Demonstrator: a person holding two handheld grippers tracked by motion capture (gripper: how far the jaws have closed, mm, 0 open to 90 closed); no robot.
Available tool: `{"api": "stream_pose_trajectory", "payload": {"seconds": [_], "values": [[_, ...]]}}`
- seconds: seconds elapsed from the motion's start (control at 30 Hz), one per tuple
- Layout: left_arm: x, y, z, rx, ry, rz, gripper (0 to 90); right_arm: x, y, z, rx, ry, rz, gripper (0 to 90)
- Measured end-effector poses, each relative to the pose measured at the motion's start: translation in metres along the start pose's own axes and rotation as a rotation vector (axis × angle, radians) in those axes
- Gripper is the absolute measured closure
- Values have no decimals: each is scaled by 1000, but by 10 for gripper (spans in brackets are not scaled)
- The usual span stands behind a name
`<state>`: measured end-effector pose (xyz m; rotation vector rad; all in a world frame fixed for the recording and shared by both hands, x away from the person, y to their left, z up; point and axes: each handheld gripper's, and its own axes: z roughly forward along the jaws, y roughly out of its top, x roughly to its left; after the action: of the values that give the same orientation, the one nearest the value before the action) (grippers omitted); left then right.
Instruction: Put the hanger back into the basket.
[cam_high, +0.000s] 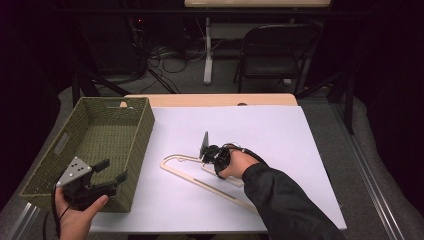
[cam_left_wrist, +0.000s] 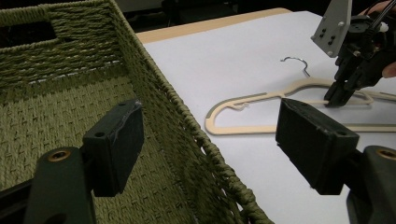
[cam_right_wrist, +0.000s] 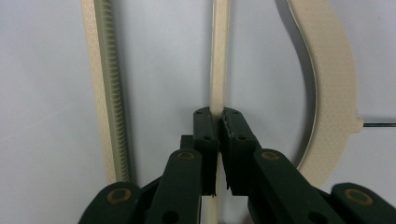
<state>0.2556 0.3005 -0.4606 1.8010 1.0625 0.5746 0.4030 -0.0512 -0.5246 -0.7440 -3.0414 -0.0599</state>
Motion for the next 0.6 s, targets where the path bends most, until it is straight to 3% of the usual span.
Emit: {"api": "stream_pose_trajectory", "payload": {"seconds": [0.6], "values": [[-1, 1, 0, -3, -5, 2, 238, 2, -4, -4, 21, -6, -32, 857]]}}
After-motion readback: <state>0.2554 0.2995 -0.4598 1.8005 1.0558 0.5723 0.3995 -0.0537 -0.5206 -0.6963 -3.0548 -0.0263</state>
